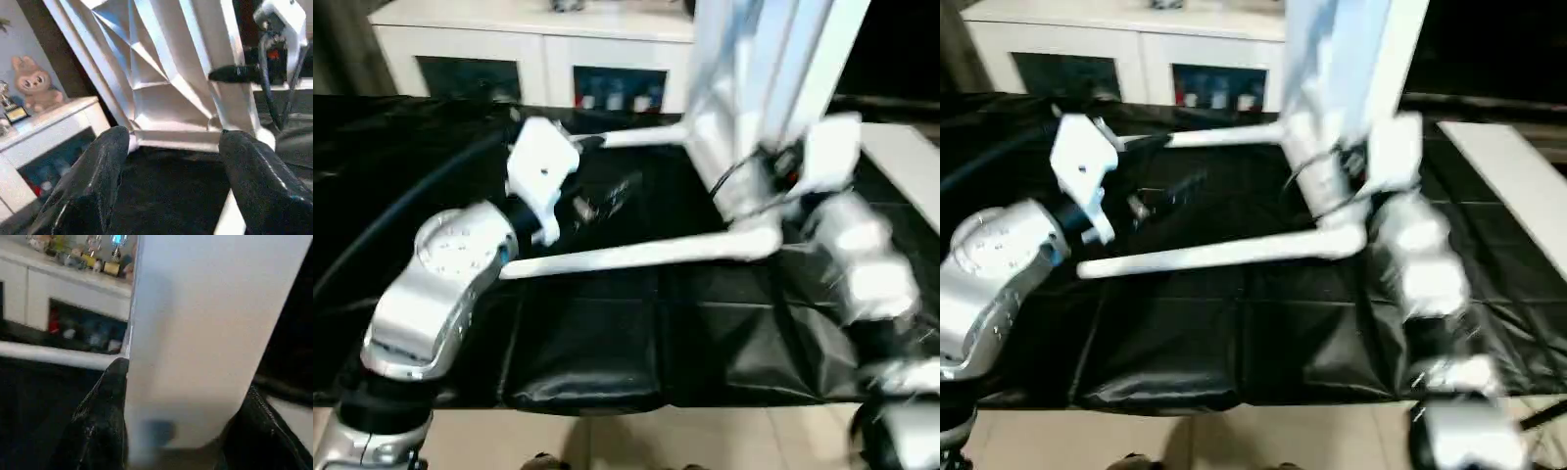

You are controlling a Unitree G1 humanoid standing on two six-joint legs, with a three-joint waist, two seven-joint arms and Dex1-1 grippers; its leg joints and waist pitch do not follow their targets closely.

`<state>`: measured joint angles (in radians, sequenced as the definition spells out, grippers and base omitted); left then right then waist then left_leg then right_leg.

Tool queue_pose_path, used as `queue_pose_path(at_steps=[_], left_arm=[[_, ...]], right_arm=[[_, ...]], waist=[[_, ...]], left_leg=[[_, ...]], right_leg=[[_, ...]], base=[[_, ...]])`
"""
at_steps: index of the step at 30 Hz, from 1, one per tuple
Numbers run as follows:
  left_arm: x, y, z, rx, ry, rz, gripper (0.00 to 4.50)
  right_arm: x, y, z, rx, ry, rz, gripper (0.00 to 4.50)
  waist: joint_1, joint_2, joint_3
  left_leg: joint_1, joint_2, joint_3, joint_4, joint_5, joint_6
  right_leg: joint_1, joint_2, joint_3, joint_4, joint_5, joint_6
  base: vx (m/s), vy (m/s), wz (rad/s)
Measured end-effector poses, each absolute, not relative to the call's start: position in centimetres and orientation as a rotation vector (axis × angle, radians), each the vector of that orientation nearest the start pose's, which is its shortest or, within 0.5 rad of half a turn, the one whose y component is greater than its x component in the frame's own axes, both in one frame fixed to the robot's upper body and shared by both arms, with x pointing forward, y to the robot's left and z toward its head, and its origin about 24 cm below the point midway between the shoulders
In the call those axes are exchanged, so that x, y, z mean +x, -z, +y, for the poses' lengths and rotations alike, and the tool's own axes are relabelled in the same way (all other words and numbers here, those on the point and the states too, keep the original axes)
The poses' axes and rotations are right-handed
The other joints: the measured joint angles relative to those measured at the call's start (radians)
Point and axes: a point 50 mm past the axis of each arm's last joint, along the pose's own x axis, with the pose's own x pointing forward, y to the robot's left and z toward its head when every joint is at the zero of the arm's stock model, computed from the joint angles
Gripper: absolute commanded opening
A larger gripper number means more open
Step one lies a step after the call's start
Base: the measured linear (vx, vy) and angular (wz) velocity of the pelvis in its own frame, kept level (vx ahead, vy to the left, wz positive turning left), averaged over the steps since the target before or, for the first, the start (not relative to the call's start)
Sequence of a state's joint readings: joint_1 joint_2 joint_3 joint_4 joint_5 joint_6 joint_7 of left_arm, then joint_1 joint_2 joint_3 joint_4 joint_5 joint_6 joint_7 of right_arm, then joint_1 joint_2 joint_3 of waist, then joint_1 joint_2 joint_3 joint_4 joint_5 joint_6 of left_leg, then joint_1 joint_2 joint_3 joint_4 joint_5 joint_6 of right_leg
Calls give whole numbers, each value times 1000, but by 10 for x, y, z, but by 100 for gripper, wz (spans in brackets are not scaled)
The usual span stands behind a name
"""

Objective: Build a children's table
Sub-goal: Flip table

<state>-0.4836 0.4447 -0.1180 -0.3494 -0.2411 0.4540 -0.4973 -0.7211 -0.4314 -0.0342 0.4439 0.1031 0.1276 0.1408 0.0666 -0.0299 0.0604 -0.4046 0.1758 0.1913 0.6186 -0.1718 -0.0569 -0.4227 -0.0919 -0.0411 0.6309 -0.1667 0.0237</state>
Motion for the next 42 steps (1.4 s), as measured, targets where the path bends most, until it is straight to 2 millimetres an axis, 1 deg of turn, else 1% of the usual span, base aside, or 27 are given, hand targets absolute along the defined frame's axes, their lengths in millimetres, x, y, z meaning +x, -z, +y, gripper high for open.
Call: queue_pose_path(at_steps=[1,2,4,5,7,8,10,13,16,17,19,21,23,24,25,28,29,31,33,36,40,42], left_arm=[[287,-201,123,351,745,-247,341],[287,-201,123,352,744,-248,341],[287,-202,123,354,742,-250,341],[287,-203,123,357,739,-256,341],[288,-209,122,366,731,-277,341],[289,-215,124,369,719,-299,341],[289,-221,126,372,700,-326,341],[289,-233,127,377,680,-378,341],[289,-252,131,390,608,-466,341],[289,-261,135,396,572,-503,341],[290,-272,140,418,507,-545,341],[294,-286,151,444,387,-590,341],[293,-310,173,482,227,-652,341],[292,-315,180,498,185,-665,341],[291,-317,184,508,155,-671,341],[295,-321,197,589,66,-652,341],[296,-327,200,649,29,-662,341],[295,-336,205,712,-34,-692,341],[296,-342,213,776,-105,-703,341],[301,-341,224,802,-177,-681,341],[298,-344,226,839,-231,-728,341],[301,-343,231,836,-250,-712,341]], right_arm=[[374,-185,-216,-321,-58,-169,197],[375,-200,-221,-364,-45,-199,197],[376,-219,-227,-426,-22,-241,197],[376,-231,-230,-470,-8,-270,197],[375,-246,-234,-525,13,-301,197],[375,-253,-236,-551,22,-316,197],[375,-258,-236,-581,27,-334,197],[376,-258,-238,-604,28,-329,197],[378,-260,-242,-619,24,-324,197],[378,-263,-243,-630,21,-329,197],[377,-269,-242,-655,10,-343,197],[378,-278,-241,-689,-17,-353,197],[375,-294,-241,-750,-49,-384,197],[374,-299,-241,-776,-59,-394,197],[373,-303,-242,-796,-64,-402,197],[371,-313,-236,-850,-94,-422,197],[371,-317,-233,-864,-108,-433,197],[371,-320,-229,-881,-122,-448,197],[370,-322,-227,-901,-136,-455,197],[370,-324,-226,-920,-138,-461,197],[369,-325,-224,-932,-149,-468,197],[369,-325,-224,-934,-154,-467,197]], waist=[[2,1,0],[4,0,0],[7,0,0],[12,-1,1],[20,-2,1],[23,-3,1],[23,-5,1],[23,-6,2],[22,-6,2],[21,-6,2],[18,-6,2],[15,-6,2],[12,-7,1],[11,-7,1],[10,-9,0],[8,-21,-1],[9,-26,0],[12,-30,-1],[19,-31,-1],[25,-32,-1],[25,-33,-1],[25,-33,-1]], left_leg=[[0,0,1,0,0,1],[-1,0,2,0,2,4],[-1,1,3,0,5,9],[-1,0,5,0,6,10],[-1,0,6,0,6,11],[-1,0,6,1,6,11],[0,0,6,1,6,11],[0,0,6,2,6,11],[0,0,6,3,6,11],[0,0,6,3,6,11],[0,1,6,3,6,11],[-1,1,6,3,6,11],[-2,2,6,4,6,11],[-1,2,6,4,6,11],[-1,2,6,4,6,11],[-1,3,6,4,5,11],[-2,3,5,5,5,11],[-1,3,5,6,5,12],[0,3,5,8,3,14],[-1,2,5,10,2,16],[-2,2,4,14,2,17],[-2,2,3,14,2,17]], right_leg=[[-1,0,1,0,0,0],[-1,0,1,0,-1,0],[-1,0,1,0,-2,1],[-1,0,2,0,-2,1],[-1,-1,3,-1,-2,1],[-1,-1,3,-1,-2,1],[1,-1,3,-1,-2,1],[1,-1,3,-1,-4,5],[1,-1,3,0,-3,5],[1,-1,3,0,-3,5],[0,-1,3,1,-3,5],[-1,-1,3,2,-3,5],[-1,0,2,2,-3,6],[-1,0,2,1,-3,7],[0,0,2,1,-4,7],[0,0,2,1,-4,7],[0,0,1,1,-4,7],[2,0,1,0,-4,7],[5,0,2,-1,-4,7],[6,-1,2,-1,-4,7],[9,-1,2,-1,-4,7],[9,-1,2,0,-4,7]], base=[[0,0,0],[0,0,0],[0,0,0],[0,0,0],[0,0,0],[0,0,0],[0,0,0],[0,0,0],[0,0,0],[0,0,0],[0,0,0],[0,0,0],[0,0,0],[0,0,0],[0,0,0],[0,0,0],[0,0,0],[0,0,0],[0,0,0],[0,0,0],[0,0,0],[0,0,0]])
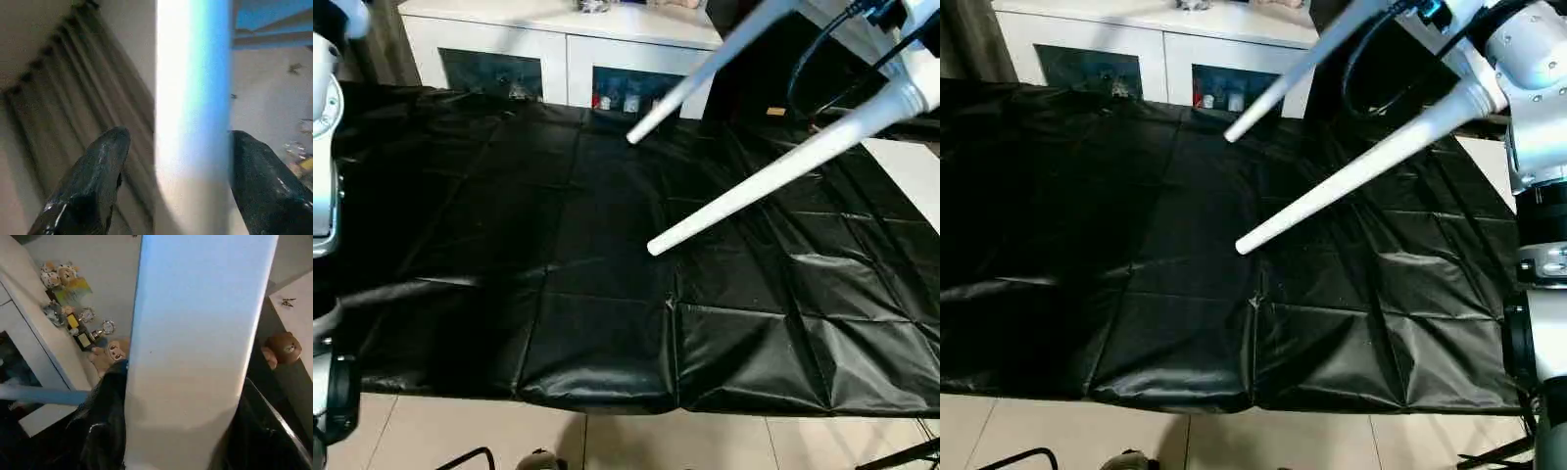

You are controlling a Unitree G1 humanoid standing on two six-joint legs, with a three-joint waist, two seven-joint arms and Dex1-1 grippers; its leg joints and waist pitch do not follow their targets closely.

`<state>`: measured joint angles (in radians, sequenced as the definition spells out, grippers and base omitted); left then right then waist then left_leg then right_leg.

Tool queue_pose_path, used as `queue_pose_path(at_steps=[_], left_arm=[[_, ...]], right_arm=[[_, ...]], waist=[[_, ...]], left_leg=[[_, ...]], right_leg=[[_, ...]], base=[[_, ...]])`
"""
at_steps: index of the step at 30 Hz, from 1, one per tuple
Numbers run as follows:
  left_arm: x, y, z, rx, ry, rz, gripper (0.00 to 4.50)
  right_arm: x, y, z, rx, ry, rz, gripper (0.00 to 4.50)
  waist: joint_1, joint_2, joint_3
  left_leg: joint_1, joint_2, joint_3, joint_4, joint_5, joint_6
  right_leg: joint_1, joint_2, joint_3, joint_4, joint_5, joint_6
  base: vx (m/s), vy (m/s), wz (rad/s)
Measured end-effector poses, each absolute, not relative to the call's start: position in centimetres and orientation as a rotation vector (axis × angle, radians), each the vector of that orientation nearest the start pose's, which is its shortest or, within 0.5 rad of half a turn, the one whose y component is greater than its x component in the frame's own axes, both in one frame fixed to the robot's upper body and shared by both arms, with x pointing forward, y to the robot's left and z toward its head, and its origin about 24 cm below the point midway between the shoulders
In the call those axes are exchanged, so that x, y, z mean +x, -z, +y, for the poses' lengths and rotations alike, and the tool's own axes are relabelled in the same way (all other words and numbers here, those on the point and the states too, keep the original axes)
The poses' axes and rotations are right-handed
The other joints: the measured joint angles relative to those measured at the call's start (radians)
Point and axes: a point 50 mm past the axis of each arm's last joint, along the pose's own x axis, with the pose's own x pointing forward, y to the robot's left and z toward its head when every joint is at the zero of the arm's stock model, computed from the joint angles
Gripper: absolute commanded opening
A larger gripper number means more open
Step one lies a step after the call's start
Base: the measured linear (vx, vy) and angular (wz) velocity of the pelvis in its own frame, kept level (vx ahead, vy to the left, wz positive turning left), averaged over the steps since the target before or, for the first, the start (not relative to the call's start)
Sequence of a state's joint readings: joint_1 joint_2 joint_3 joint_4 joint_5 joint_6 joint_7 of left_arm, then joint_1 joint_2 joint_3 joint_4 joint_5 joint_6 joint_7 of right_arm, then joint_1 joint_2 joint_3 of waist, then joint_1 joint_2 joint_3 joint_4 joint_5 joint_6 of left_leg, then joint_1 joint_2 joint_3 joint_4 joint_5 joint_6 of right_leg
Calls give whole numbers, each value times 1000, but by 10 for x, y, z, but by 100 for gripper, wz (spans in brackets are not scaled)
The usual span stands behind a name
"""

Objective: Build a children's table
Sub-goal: Flip table

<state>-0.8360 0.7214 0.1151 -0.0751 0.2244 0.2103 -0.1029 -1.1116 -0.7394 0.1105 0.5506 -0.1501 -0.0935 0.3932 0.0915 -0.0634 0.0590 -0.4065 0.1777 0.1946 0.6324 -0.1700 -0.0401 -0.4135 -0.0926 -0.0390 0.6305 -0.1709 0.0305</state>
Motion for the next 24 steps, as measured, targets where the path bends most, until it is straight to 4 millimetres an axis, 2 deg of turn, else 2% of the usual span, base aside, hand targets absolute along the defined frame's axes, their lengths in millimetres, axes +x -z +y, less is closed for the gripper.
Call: queue_pose_path(at_steps=[3,4,10,14,18,21,24], left_arm=[[309,-335,240,812,-249,-639,341],[311,-333,242,808,-251,-619,323],[314,-318,248,769,-229,-549,285],[314,-311,248,760,-202,-521,234],[314,-302,249,747,-188,-486,211],[313,-293,249,724,-185,-459,188],[313,-282,249,695,-181,-421,171]], right_arm=[[368,-325,-223,-939,-162,-470,197],[368,-325,-223,-939,-162,-470,197],[369,-326,-224,-941,-161,-469,197],[370,-333,-222,-970,-173,-465,197],[372,-341,-222,-1019,-191,-456,197],[373,-345,-219,-1046,-202,-457,197],[374,-347,-218,-1078,-211,-447,197]], waist=[[1,0,0],[1,0,0],[-3,-1,0],[-4,-1,-1],[-4,-2,0],[-3,-8,1],[-3,-18,0]], left_leg=[[0,0,-1,0,0,0],[-1,0,-1,0,0,0],[-1,0,-1,1,0,0],[-2,1,-1,1,0,0],[-3,1,-1,1,0,0],[-3,1,-1,1,0,0],[-4,1,-1,1,0,0]], right_leg=[[0,0,0,1,0,0],[0,0,-1,1,0,0],[1,0,0,1,0,0],[-1,0,-1,1,1,-1],[-2,0,-1,1,0,-1],[-2,0,-1,1,0,-1],[-2,0,-1,1,0,-1]], base=[[0,0,0],[0,0,0],[0,0,0],[0,0,0],[0,0,0],[0,0,0],[0,0,0]])
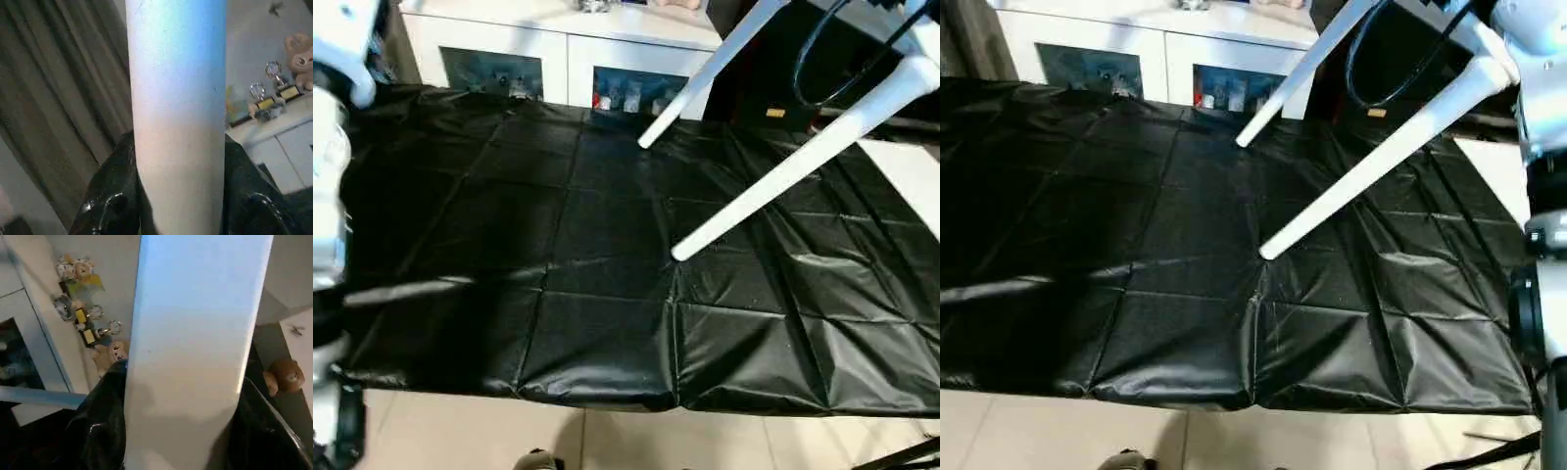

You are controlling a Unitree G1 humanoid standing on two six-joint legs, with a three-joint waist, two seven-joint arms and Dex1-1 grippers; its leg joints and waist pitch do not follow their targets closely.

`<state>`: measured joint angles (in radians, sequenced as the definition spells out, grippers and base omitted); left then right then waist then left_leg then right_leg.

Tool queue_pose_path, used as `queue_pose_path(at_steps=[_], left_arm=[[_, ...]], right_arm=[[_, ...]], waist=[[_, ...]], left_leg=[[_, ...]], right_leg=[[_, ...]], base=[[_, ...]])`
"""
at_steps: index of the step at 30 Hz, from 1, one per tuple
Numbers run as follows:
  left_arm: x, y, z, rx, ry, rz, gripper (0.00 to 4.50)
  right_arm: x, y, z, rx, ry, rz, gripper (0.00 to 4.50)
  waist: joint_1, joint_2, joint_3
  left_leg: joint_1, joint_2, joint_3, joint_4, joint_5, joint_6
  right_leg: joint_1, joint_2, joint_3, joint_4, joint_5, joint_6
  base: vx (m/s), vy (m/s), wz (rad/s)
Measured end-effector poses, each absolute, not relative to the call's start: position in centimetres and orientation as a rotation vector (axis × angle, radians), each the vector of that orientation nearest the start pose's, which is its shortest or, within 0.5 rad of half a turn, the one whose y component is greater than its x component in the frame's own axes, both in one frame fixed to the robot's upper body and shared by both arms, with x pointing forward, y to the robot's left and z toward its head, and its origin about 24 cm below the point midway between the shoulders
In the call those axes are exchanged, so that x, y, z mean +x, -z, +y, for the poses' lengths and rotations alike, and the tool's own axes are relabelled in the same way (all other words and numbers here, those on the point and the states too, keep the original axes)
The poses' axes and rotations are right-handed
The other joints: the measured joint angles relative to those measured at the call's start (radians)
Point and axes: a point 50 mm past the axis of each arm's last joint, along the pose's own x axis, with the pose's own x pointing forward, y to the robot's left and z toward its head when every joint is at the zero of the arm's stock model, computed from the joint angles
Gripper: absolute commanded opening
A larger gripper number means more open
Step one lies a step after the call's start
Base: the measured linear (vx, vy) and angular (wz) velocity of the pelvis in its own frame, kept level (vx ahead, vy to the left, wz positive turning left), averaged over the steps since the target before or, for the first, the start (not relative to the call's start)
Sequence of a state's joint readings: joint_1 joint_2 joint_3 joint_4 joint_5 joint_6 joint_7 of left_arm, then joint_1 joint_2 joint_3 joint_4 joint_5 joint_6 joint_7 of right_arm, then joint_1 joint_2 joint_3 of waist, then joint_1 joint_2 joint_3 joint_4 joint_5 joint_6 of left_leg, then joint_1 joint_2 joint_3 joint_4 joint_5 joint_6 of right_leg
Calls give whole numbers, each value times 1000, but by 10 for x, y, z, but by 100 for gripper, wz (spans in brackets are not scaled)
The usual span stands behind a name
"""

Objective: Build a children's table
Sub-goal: Flip table

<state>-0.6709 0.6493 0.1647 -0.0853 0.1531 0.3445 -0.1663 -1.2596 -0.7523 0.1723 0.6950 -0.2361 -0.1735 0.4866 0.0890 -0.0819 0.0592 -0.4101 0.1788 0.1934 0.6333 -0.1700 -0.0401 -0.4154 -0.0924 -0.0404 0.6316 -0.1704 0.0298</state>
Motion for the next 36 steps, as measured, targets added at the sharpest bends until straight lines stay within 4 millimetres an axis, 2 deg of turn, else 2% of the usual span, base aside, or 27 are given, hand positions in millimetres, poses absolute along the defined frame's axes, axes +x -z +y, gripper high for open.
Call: queue_pose_path(at_steps=[2,8,17,21,25,26,27,29,32,33,36], left_arm=[[313,-275,249,673,-180,-393,164],[311,-243,251,569,-164,-288,161],[313,-172,253,400,-133,-70,161],[313,-151,254,356,-125,-2,161],[312,-146,255,353,-126,18,161],[312,-145,255,352,-126,22,161],[312,-143,256,351,-128,31,161],[311,-137,258,350,-125,56,161],[311,-132,256,352,-113,74,161],[311,-131,255,353,-110,76,161],[311,-130,253,355,-92,81,161]], right_arm=[[375,-347,-216,-1095,-220,-447,197],[379,-352,-205,-1169,-266,-444,197],[386,-348,-175,-1295,-393,-423,196],[389,-346,-163,-1329,-422,-418,196],[391,-343,-159,-1328,-438,-407,196],[391,-342,-158,-1327,-442,-405,252],[392,-340,-156,-1327,-460,-393,266],[393,-337,-150,-1324,-494,-388,266],[394,-333,-140,-1318,-523,-401,305],[394,-332,-139,-1317,-529,-403,305],[395,-328,-138,-1311,-531,-405,338]], waist=[[-1,-6,-2],[-4,-9,-2],[-11,-16,-3],[-20,-23,-3],[-29,-31,0],[-31,-35,-1],[-32,-36,-2],[-38,-38,-2],[-48,-38,-2],[-50,-38,-2],[-51,-36,0]], left_leg=[[0,0,0,1,0,0],[-1,0,-2,3,0,0],[-2,-1,-11,5,0,0],[-6,-1,-17,5,0,0],[-10,-1,-21,5,0,0],[-10,-1,-22,5,0,0],[-10,-1,-23,5,0,0],[-10,0,-25,5,0,0],[-10,2,-31,5,0,0],[-10,2,-31,5,0,0],[-10,3,-30,4,-1,-1]], right_leg=[[0,0,0,0,0,0],[-3,0,0,-1,0,0],[-2,1,-5,-2,0,1],[-2,2,-11,-4,0,1],[-1,2,-16,-5,0,1],[-1,1,-18,-6,0,1],[0,1,-19,-8,-1,1],[2,1,-23,-12,-1,1],[9,2,-31,-22,-1,-1],[10,2,-31,-23,-2,-2],[13,2,-34,-23,-6,-9]], base=[[0,0,0],[0,0,0],[0,0,0],[0,0,0],[0,0,0],[0,0,0],[0,0,0],[0,0,0],[0,0,0],[0,0,0],[0,0,0]])
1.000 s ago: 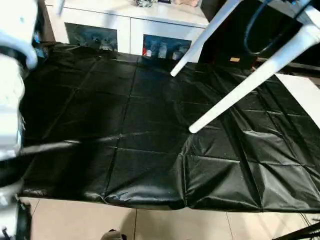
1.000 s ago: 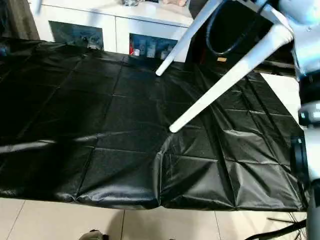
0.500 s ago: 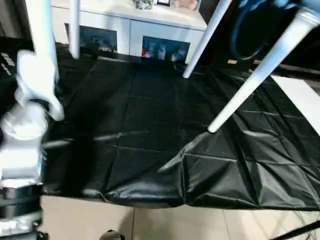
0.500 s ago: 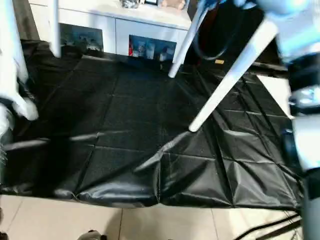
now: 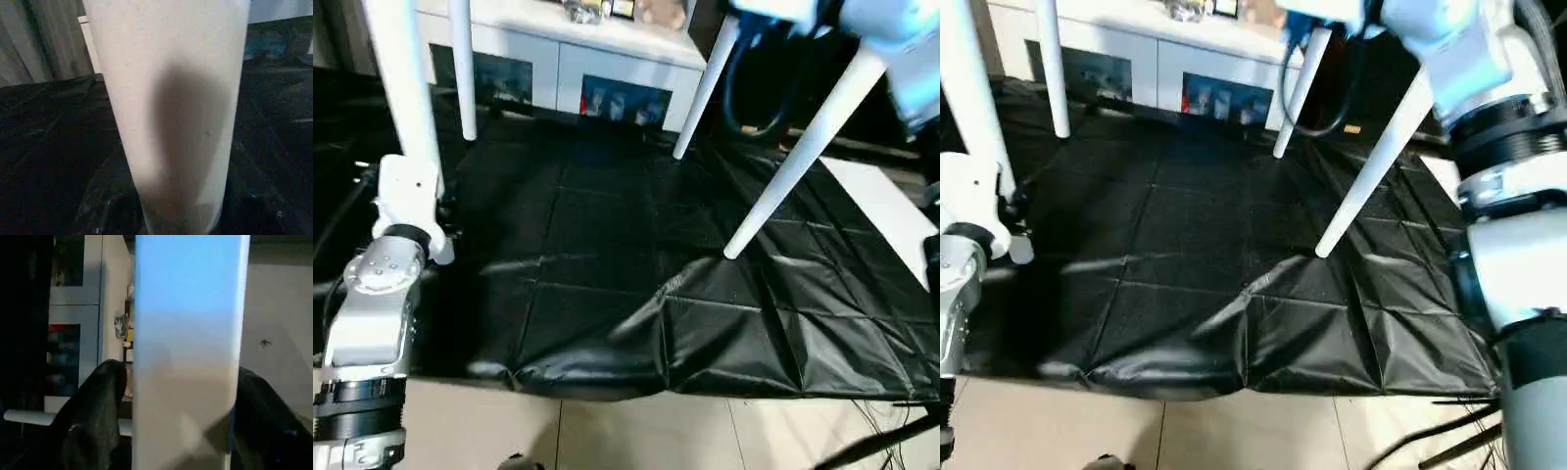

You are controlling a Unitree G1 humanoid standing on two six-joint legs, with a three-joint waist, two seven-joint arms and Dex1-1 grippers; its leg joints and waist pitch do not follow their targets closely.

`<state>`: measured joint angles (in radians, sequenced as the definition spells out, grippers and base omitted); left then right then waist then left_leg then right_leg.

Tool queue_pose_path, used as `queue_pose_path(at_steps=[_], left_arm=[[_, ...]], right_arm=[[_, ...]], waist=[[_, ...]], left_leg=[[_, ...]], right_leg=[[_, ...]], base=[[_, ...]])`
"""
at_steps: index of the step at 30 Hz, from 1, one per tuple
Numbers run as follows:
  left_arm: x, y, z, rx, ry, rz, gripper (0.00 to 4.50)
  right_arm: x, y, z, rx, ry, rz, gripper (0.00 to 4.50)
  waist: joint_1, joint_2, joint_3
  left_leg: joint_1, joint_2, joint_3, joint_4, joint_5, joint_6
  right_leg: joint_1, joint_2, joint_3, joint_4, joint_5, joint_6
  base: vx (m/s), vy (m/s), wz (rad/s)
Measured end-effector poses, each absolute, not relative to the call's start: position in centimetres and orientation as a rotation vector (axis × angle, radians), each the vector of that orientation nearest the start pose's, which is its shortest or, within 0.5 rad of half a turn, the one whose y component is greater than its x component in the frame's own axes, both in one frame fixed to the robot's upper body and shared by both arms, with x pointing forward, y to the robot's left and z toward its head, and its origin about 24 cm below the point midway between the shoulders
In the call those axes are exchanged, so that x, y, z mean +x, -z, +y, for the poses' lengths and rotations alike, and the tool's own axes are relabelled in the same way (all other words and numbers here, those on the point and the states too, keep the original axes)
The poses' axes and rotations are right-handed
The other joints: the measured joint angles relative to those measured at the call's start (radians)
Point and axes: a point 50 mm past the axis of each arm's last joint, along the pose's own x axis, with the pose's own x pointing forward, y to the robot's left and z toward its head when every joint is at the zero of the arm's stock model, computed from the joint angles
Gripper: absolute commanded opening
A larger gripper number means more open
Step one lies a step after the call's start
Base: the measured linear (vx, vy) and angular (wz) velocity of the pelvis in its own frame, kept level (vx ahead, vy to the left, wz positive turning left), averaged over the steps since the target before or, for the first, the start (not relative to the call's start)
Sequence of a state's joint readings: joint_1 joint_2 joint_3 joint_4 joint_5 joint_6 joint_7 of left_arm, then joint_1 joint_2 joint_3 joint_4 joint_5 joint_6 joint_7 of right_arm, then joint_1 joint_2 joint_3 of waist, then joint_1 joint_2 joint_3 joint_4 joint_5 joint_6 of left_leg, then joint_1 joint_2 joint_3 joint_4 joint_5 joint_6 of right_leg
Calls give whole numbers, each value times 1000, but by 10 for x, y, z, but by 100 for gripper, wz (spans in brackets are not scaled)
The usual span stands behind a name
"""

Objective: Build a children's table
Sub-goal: Flip table

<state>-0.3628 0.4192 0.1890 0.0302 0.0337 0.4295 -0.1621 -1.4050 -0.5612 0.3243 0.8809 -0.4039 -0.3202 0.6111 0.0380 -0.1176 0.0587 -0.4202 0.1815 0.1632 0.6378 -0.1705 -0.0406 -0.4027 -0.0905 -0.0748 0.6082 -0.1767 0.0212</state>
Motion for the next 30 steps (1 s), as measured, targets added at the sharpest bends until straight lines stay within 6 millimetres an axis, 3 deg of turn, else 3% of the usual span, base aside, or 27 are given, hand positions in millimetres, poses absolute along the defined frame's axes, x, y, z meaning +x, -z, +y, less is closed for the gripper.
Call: queue_pose_path(at_steps=[1,2,3,4,5,6,7,8,9,11,14,17,20,24,30], left_arm=[[311,-130,253,356,-89,82,161],[312,-130,252,358,-82,82,161],[312,-129,250,361,-71,84,161],[313,-128,246,366,-52,88,161],[314,-128,244,367,-37,87,161],[314,-127,245,365,-42,90,161],[313,-126,246,364,-44,94,161],[313,-127,246,367,-44,90,161],[313,-127,246,369,-44,89,161],[314,-129,246,374,-43,86,161],[319,-139,238,389,-14,42,161],[319,-150,227,415,33,-18,161],[319,-153,228,427,34,-29,161],[319,-155,234,439,18,-26,161],[319,-148,239,423,8,1,161]], right_arm=[[395,-327,-138,-1311,-532,-407,338],[395,-325,-138,-1309,-531,-413,345],[396,-323,-140,-1304,-525,-411,360],[396,-321,-143,-1296,-516,-409,360],[395,-322,-140,-1288,-503,-450,372],[394,-321,-137,-1276,-498,-485,381],[393,-320,-136,-1273,-500,-495,385],[390,-316,-135,-1238,-509,-544,387],[389,-313,-132,-1196,-519,-569,387],[380,-310,-121,-1153,-551,-693,387],[366,-292,-96,-1092,-640,-835,387],[361,-279,-98,-1029,-639,-856,387],[352,-273,-104,-948,-611,-913,387],[341,-260,-108,-819,-617,-922,387],[340,-204,-115,-765,-660,-666,387]], waist=[[1,2,1],[9,5,3],[22,2,4],[46,-3,1],[59,-35,-12],[66,-29,-8],[73,-24,-6],[77,1,-1],[70,3,1],[62,5,2],[60,6,3],[62,9,5],[55,10,6],[48,11,6],[48,17,10]], left_leg=[[0,4,2,-1,0,0],[-4,13,13,-6,0,0],[-9,17,34,-10,0,0],[-9,25,62,-11,0,0],[-8,25,84,6,-6,-6],[-24,27,64,38,-44,-35],[-26,23,33,59,-52,-32],[-3,15,-41,83,-41,-37],[-4,23,-44,80,-38,-41],[-4,30,-54,67,-38,-41],[-1,26,-45,46,-38,-41],[8,25,-28,21,-38,-41],[20,24,-16,8,-38,-41],[21,25,-16,3,-38,-42],[34,26,-19,-8,-38,-42]], right_leg=[[1,0,-7,2,-6,-9],[8,1,-22,26,-27,-32],[3,-3,-23,81,-69,-66],[9,-2,-19,139,-100,-77],[-7,-6,17,146,-122,-14],[-14,-7,13,148,-120,-10],[-15,-3,12,148,-120,-10],[-8,1,-19,145,-117,-15],[-5,9,-26,133,-115,-18],[7,34,-25,95,-96,-46],[14,30,-24,54,-52,-49],[19,27,-17,35,-47,-46],[21,18,-18,33,-46,-45],[20,17,-21,33,-44,-40],[27,16,-32,14,-44,-40]], base=[[-97,-8,8],[-75,-13,7],[-109,-34,16],[-5,-115,6],[-5,-115,6],[5,-107,-10],[0,0,0],[0,0,0],[0,0,0],[-74,26,-8],[-17,16,-4],[0,0,0],[0,0,0],[0,0,0],[0,0,0]])
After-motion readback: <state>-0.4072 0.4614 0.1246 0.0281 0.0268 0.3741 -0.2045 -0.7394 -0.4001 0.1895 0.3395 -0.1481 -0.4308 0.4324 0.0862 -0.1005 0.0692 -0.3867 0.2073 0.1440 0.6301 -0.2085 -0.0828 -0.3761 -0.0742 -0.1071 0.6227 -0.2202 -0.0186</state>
